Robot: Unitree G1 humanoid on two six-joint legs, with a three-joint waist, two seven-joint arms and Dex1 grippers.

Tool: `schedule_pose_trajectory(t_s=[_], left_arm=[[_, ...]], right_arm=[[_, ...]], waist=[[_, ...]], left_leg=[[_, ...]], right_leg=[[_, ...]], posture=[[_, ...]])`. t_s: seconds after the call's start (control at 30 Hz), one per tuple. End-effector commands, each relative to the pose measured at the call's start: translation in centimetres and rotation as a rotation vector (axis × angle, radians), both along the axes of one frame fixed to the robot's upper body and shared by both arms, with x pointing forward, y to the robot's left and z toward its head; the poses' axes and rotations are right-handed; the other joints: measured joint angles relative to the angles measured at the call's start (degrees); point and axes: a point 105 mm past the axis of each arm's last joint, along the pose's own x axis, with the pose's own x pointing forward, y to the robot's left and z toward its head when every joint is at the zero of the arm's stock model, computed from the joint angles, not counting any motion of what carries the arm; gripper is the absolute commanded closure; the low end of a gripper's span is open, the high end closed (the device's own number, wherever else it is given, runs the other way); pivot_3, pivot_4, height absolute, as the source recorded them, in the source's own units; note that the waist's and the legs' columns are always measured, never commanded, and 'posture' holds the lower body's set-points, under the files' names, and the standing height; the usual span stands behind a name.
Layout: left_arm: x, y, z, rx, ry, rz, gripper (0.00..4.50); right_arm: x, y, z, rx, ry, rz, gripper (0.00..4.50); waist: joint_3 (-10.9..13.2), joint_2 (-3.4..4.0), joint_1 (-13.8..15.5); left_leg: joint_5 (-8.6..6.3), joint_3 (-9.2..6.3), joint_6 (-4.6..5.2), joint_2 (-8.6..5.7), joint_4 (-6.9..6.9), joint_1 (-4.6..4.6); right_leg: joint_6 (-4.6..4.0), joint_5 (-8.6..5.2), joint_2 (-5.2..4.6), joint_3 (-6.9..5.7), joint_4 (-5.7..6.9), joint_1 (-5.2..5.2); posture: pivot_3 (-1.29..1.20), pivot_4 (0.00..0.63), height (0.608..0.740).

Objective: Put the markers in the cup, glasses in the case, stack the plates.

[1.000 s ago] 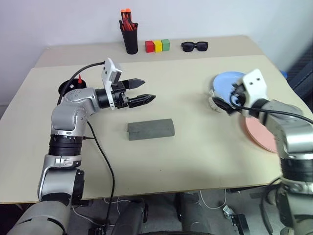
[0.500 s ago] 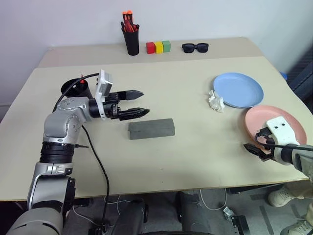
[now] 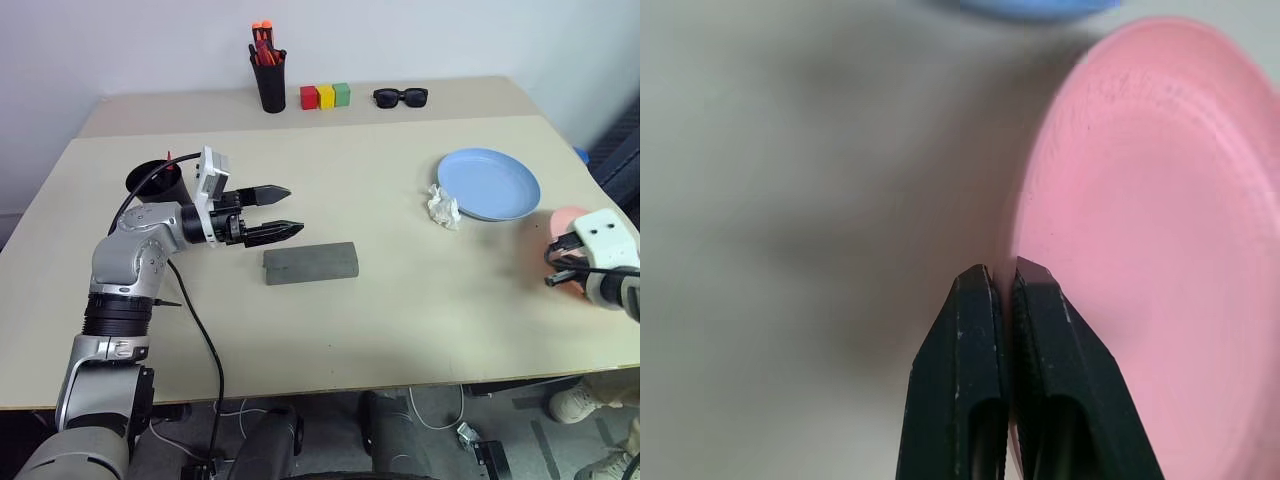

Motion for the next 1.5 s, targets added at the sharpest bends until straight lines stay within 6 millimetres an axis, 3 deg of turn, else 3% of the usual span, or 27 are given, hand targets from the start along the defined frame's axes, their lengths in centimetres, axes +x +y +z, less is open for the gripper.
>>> schedule_pose_trajectory(t_s=[0.03,0.13,0.3,0.47,0.5,0.57,0.77,0.83,0.93,1.17,1.37,1.47,1.5], left_arm=[[-0.1,0.3,1.1,-0.021,-0.049,0.015,0.00],[-0.2,0.1,1.1,-0.024,-0.047,0.018,0.00],[-0.6,-0.1,1.0,-0.024,-0.049,0.036,0.00],[-1.1,0.1,1.6,-0.033,-0.058,0.070,0.00],[-1.2,0.3,1.5,-0.033,-0.054,0.078,0.00],[-1.3,0.5,1.2,-0.027,-0.042,0.092,0.00],[-1.3,0.5,1.1,-0.035,-0.033,0.114,0.00],[-1.3,0.5,1.3,-0.045,-0.036,0.112,0.00],[-1.1,0.4,1.4,-0.042,-0.044,0.110,0.00],[-1.0,0.1,1.7,-0.047,-0.046,0.099,0.00],[-0.9,0.3,1.8,-0.034,-0.052,0.106,0.00],[-1.0,0.3,1.7,-0.030,-0.052,0.108,0.00],[-1.0,0.3,1.7,-0.029,-0.051,0.109,0.00]], right_arm=[[3.3,2.1,4.8,-0.036,-0.217,0.101,4.47],[6.1,3.7,4.9,-0.076,-0.255,0.178,4.47],[9.9,6.6,3.3,-0.072,-0.246,0.277,4.47],[11.4,7.3,2.7,0.019,-0.247,0.293,4.47],[11.6,7.6,2.8,0.040,-0.256,0.305,3.84],[11.9,7.7,3.3,0.029,-0.277,0.307,3.07],[12.0,8.9,5.6,0.165,-0.377,0.334,0.03],[11.6,9.7,6.4,0.237,-0.409,0.364,0.03],[10.6,10.7,5.9,0.288,-0.390,0.405,0.03],[9.1,11.9,1.8,0.217,-0.273,0.445,0.03],[8.8,12.6,-0.6,0.210,-0.204,0.456,0.03],[8.8,13.1,-1.2,0.227,-0.189,0.472,0.87],[8.8,13.2,-1.3,0.230,-0.189,0.474,1.42]], waist=[[0.01,0.04,-0.28],[0.00,0.03,-0.20],[0.01,0.01,0.17],[0.02,0.02,0.23],[0.02,0.02,0.13],[0.02,0.02,0.03],[0.02,0.02,-0.09],[0.02,0.03,-0.09],[0.02,0.03,-0.08],[0.01,0.02,0.17],[0.01,0.05,-0.22],[0.01,0.04,-0.07],[0.01,0.05,-0.07]], left_leg=[[0.00,0.05,0.00,0.01,-0.01,0.00],[0.00,0.06,-0.01,0.07,-0.04,0.04],[0.01,0.04,-0.02,0.04,-0.03,-0.03],[0.15,-0.02,-0.28,0.01,-0.04,-0.16],[0.15,-0.01,-0.27,0.01,-0.05,-0.17],[0.14,-0.01,-0.26,0.01,-0.10,-0.15],[0.11,0.01,-0.21,0.00,-0.11,-0.09],[0.10,0.01,-0.18,0.00,-0.10,-0.09],[0.10,-0.01,-0.18,0.00,-0.10,-0.08],[-0.01,-0.02,0.01,-0.02,-0.06,-0.09],[-0.01,0.03,0.01,-0.01,-0.06,-0.03],[-0.01,0.03,0.01,-0.01,-0.06,-0.05],[-0.01,0.02,0.01,-0.01,-0.06,-0.05]], right_leg=[[0.01,0.00,0.00,0.03,0.00,-0.01],[0.00,0.00,0.07,0.03,0.01,-0.01],[0.01,0.02,0.01,0.03,-0.06,-0.03],[0.05,0.05,-0.05,0.03,-0.11,-0.14],[0.05,0.06,-0.06,0.03,-0.14,-0.14],[0.06,0.06,-0.05,0.03,-0.20,-0.14],[0.04,0.07,0.00,0.03,-0.10,-0.13],[0.03,0.07,0.00,0.03,-0.07,-0.13],[0.03,0.07,0.00,0.04,-0.06,-0.14],[0.04,0.07,-0.02,0.03,-0.04,-0.12],[0.03,0.07,0.01,0.05,0.02,-0.13],[0.03,0.07,0.00,0.05,0.01,-0.13],[0.03,0.07,0.00,0.05,0.01,-0.13]], posture=[[0.00,0.150,0.740],[0.00,0.150,0.740],[0.00,0.150,0.740],[0.00,0.150,0.740],[0.00,0.150,0.740],[0.00,0.150,0.740],[0.00,0.150,0.740],[0.00,0.150,0.740],[0.00,0.150,0.740],[0.00,0.150,0.740],[0.00,0.150,0.740],[0.00,0.150,0.740],[0.00,0.150,0.740]])
